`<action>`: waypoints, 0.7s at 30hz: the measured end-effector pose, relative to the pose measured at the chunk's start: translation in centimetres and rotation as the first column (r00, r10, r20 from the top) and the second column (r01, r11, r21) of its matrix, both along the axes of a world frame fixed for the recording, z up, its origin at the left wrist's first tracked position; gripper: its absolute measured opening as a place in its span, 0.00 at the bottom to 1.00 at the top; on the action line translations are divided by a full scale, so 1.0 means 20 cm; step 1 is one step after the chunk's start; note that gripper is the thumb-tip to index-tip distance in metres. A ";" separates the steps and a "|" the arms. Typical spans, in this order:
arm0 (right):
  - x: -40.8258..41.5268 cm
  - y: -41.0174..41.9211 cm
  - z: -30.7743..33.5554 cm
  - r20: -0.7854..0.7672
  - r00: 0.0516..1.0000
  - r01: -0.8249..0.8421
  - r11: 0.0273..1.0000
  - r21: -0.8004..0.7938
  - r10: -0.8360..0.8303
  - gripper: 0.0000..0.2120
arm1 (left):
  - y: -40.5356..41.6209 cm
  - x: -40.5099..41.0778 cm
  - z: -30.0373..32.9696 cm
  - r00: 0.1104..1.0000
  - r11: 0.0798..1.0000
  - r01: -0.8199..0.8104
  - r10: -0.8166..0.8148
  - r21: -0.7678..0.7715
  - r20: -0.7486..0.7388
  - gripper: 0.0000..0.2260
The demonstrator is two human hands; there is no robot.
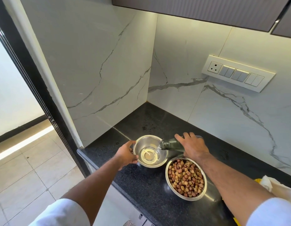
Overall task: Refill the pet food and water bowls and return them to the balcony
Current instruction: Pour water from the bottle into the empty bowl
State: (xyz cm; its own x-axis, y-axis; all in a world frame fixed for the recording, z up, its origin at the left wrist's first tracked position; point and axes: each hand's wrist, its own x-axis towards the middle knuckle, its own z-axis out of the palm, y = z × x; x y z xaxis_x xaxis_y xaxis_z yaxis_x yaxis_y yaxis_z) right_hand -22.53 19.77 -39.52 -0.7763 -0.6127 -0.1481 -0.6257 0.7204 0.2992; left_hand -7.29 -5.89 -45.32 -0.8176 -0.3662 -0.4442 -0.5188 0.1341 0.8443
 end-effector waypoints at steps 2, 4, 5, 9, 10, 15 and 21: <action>0.00 0.00 0.00 -0.003 1.000 -0.003 1.000 0.013 0.003 0.45 | 0.00 0.00 0.00 1.000 1.000 0.000 0.000 0.006 0.003 0.33; 0.00 0.00 -0.01 -0.011 1.000 0.000 1.000 0.017 0.000 0.44 | 0.00 0.00 0.01 1.000 1.000 -0.004 0.004 0.012 0.003 0.33; 0.00 0.00 -0.01 -0.010 1.000 0.004 1.000 0.017 -0.003 0.44 | 0.00 0.00 0.01 1.000 1.000 -0.004 0.004 0.013 0.002 0.33; 0.00 0.00 -0.01 -0.004 1.000 0.011 1.000 0.019 -0.011 0.43 | -0.01 0.00 0.01 1.000 1.000 -0.004 0.004 0.014 -0.001 0.33; 0.00 0.00 -0.01 -0.007 1.000 0.013 1.000 0.022 -0.013 0.43 | -0.01 0.00 0.01 1.000 1.000 -0.007 0.007 0.015 0.000 0.33; 0.00 -0.01 0.00 -0.019 1.000 0.016 1.000 0.025 -0.015 0.43 | -0.01 0.00 0.01 1.000 0.999 -0.009 0.009 0.032 0.001 0.33; 0.00 -0.02 0.02 -0.014 1.000 0.016 0.999 0.030 -0.016 0.43 | -0.01 0.00 0.01 1.000 0.999 -0.008 0.008 0.046 -0.001 0.33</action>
State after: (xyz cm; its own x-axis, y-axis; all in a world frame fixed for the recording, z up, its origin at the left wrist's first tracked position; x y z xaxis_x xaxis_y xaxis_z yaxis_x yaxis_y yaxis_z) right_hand -22.58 19.29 -39.09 -0.7880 -0.5956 -0.1557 -0.6098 0.7207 0.3297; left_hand -7.34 -6.12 -45.15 -0.8151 -0.3522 -0.4599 -0.5188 0.0905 0.8501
